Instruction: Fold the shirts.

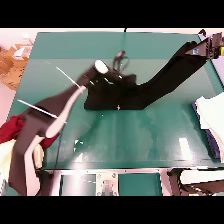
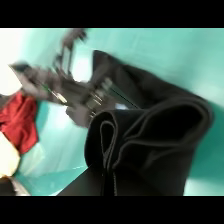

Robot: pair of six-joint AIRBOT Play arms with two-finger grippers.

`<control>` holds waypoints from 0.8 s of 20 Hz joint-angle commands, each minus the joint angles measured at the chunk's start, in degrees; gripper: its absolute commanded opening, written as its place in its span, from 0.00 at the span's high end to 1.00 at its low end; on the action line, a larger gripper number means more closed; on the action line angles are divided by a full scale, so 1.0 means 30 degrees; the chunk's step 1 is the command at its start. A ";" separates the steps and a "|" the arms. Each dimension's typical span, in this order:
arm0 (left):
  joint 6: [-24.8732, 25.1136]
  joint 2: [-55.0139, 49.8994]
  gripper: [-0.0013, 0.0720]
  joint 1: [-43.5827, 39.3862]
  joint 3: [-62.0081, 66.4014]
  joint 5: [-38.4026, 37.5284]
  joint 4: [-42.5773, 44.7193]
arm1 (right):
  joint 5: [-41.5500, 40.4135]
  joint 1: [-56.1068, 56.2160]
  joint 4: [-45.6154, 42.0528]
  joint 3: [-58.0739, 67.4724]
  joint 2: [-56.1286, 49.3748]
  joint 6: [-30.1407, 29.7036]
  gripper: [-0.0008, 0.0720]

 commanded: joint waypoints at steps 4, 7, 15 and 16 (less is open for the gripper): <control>-0.1756 0.4583 0.95 0.5661 0.0882 -0.9879 1.0637 | -0.2645 0.4503 -0.0036 -0.0634 0.0015 0.2200 0.97; -0.2477 0.5814 0.95 0.7271 0.0889 -1.0353 1.4214 | -0.7592 0.8677 -0.1494 -0.3155 -0.0073 0.2834 0.97; -0.2346 0.5872 0.95 0.8204 0.0772 -1.0295 1.4061 | -2.4655 1.9700 0.0189 -0.7548 -0.5931 0.2812 0.21; -0.2120 0.5872 0.95 0.8204 0.0772 -1.0280 1.4134 | -2.4771 1.9810 0.0182 -0.7504 -0.6244 0.2812 0.21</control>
